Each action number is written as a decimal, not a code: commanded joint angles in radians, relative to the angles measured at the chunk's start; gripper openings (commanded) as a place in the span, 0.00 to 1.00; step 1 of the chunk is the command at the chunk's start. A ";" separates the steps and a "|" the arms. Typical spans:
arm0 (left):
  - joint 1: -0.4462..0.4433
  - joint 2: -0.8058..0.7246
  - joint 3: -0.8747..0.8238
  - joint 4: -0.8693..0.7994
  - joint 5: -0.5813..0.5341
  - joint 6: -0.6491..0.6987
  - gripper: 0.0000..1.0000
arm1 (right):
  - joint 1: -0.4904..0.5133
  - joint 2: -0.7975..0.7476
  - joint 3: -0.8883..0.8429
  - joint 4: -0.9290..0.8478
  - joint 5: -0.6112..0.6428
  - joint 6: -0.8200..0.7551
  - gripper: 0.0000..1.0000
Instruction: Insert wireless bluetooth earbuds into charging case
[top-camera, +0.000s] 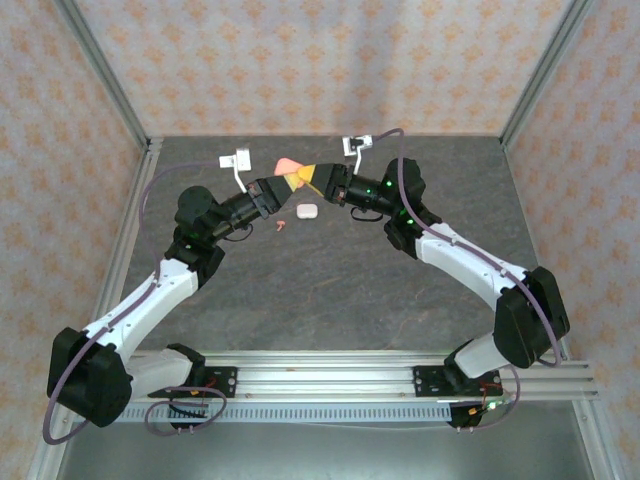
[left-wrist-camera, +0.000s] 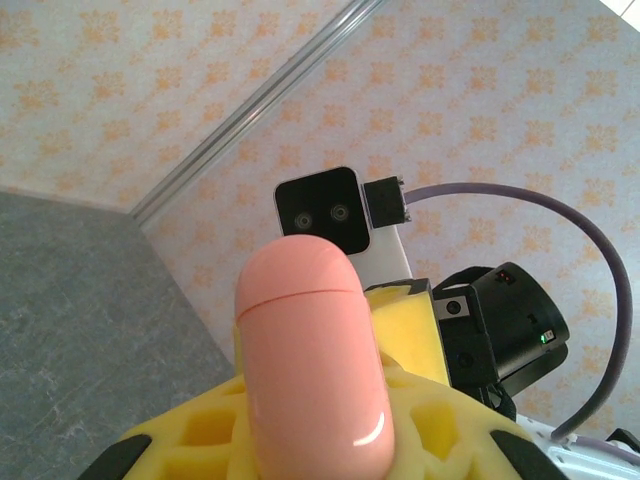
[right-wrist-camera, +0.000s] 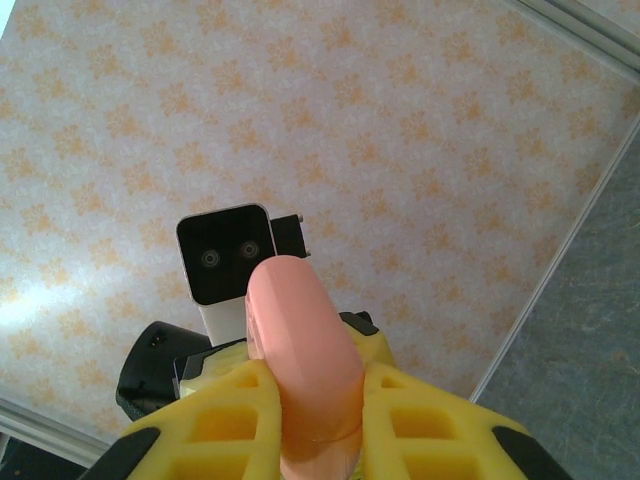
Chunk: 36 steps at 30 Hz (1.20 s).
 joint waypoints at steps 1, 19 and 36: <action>0.001 -0.008 0.031 0.025 0.051 -0.001 0.00 | 0.006 0.015 0.026 0.056 -0.019 -0.019 0.15; 0.000 -0.083 0.027 -0.088 0.049 0.095 0.00 | 0.006 0.007 0.010 0.155 0.017 0.050 0.44; 0.000 -0.057 0.053 -0.054 0.084 0.042 0.00 | 0.027 0.036 0.033 0.145 -0.043 0.031 0.27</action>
